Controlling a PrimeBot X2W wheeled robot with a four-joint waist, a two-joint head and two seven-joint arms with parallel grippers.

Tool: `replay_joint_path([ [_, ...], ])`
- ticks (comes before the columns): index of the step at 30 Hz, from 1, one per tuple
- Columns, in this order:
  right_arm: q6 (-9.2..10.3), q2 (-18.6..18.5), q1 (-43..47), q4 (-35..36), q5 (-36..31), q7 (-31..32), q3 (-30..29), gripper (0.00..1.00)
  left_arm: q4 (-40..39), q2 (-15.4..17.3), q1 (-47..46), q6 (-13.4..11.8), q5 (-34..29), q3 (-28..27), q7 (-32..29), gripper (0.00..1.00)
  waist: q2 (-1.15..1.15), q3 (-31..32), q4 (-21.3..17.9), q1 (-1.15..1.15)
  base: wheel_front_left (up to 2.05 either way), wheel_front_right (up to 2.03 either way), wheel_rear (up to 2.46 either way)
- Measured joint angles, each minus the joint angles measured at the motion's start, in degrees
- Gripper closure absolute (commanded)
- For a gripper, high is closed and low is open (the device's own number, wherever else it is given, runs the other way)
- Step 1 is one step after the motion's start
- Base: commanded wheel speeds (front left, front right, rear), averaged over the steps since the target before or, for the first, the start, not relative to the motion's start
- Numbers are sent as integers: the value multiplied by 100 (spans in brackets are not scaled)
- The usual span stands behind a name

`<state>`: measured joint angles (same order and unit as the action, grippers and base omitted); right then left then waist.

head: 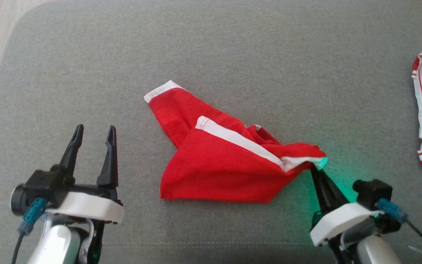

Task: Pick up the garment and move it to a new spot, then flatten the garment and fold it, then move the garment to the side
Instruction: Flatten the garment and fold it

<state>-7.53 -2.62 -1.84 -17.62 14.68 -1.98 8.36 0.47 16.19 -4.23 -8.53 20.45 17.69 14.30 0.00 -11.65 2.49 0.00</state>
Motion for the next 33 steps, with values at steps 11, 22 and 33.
replay_joint_path([
  [11, 0, -494, 31, 1372, -523, 948, -549, 100, 2, -97, -1, 93, -79, -62, 0, 0, 0, -14, -79, 0, 0, 0, 0],
  [22, 0, -1123, 202, 2625, -604, 3192, -1293, 100, 60, -247, -55, 207, -165, -186, 0, 0, 0, -101, -40, 0, 0, 0, 0],
  [33, 0, -1123, -364, 1372, -515, 3210, -1247, 86, 177, -400, -254, 411, -261, -199, 1, 0, 0, -384, 97, 0, 0, 0, 0],
])
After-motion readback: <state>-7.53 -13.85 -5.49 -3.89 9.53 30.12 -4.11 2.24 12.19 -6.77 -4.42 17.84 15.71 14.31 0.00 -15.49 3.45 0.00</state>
